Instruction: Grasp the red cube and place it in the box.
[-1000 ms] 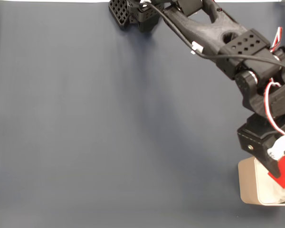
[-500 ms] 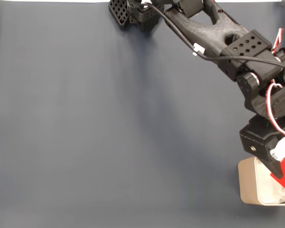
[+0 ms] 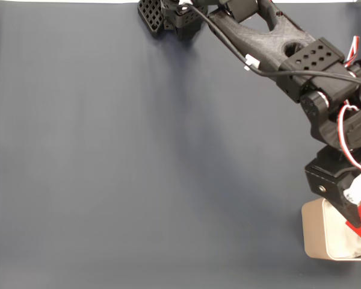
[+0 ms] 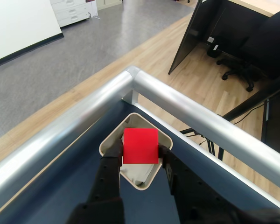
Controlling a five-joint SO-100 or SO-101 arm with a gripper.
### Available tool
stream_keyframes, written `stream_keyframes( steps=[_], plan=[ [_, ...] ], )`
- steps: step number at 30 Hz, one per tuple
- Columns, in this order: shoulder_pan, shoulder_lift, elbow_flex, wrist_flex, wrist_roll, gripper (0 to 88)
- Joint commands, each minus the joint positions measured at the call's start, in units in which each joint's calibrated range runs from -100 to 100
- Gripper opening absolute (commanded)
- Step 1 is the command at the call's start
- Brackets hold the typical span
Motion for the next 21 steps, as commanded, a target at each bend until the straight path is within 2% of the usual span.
stream_keyframes(
  steps=[1,6,12,21],
  plan=[
    [-0.1,-0.3,-3.5,-1.9,-1.2,7.6],
    [-0.1,-0.2,-3.4,-2.1,-1.1,7.8],
    [0.0,-0.5,-3.0,-1.9,-0.7,27.5],
    [0.2,-1.0,-3.0,-1.4,-0.7,39.8]
  ],
)
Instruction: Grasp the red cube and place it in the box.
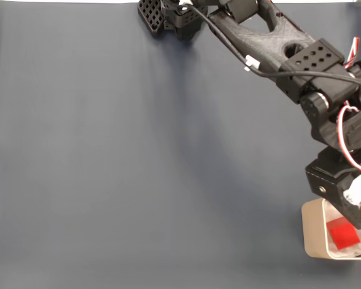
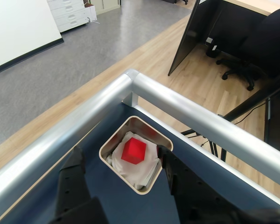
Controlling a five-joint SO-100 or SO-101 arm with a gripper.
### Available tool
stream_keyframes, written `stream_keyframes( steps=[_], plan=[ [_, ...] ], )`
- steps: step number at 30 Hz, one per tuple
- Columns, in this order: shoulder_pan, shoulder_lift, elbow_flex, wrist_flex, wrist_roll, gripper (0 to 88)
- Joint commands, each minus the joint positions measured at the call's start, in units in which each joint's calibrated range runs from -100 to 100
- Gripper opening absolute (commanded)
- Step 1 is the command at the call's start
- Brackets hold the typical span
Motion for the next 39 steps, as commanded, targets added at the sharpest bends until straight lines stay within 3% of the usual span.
stream_keyframes(
  steps=[1,10,29,32,39],
  plan=[
    [0.2,-1.6,-3.0,-0.4,0.0,40.5],
    [0.4,-1.8,-2.9,0.7,0.5,43.9],
    [0.8,-2.4,-2.8,0.9,0.0,42.4],
    [1.1,-2.6,-2.7,0.6,-0.1,38.9],
    [3.6,-8.7,7.4,-5.1,-0.5,14.1]
  ],
)
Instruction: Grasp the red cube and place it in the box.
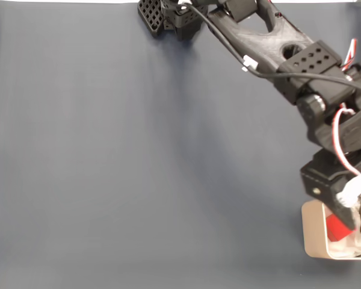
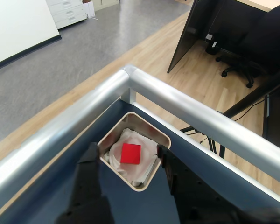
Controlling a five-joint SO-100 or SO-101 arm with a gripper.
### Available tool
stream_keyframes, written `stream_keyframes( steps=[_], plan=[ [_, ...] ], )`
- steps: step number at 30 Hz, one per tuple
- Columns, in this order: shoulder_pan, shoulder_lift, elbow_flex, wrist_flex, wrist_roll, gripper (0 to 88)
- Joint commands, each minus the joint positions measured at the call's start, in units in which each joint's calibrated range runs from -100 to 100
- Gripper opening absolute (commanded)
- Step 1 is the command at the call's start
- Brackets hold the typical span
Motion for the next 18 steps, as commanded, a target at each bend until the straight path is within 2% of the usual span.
stream_keyframes(
  steps=[1,5,18],
  plan=[
    [3.1,-8.7,5.8,-5.4,-0.8,10.0],
    [6.1,-14.1,13.3,-7.7,-0.8,0.0],
    [19.7,-34.9,38.4,-13.0,-2.0,0.0]
  ],
)
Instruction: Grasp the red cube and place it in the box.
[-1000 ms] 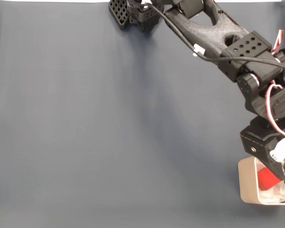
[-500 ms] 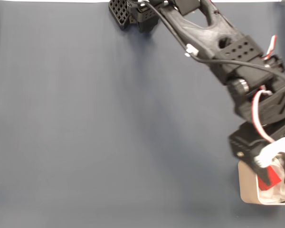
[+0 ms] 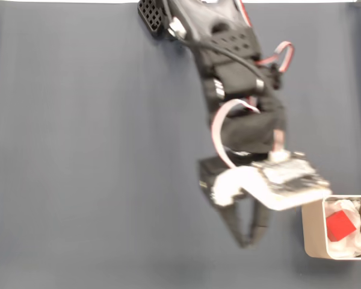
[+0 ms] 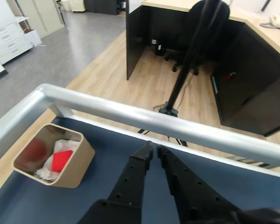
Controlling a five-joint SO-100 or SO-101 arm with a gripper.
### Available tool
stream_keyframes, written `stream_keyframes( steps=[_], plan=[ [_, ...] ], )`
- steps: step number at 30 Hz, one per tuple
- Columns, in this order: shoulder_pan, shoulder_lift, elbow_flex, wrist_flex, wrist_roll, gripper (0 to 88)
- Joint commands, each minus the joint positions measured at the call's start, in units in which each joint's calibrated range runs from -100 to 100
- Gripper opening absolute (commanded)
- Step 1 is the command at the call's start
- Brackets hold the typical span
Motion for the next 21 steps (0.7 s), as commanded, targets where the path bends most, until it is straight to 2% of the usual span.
stream_keyframes(
  steps=[1,9,21],
  plan=[
    [4.6,-11.4,7.5,-2.1,-0.9,0.0],
    [9.7,-31.6,35.9,-6.4,-1.0,0.0],
    [10.0,-68.3,86.3,-9.6,-1.0,0.0]
  ],
)
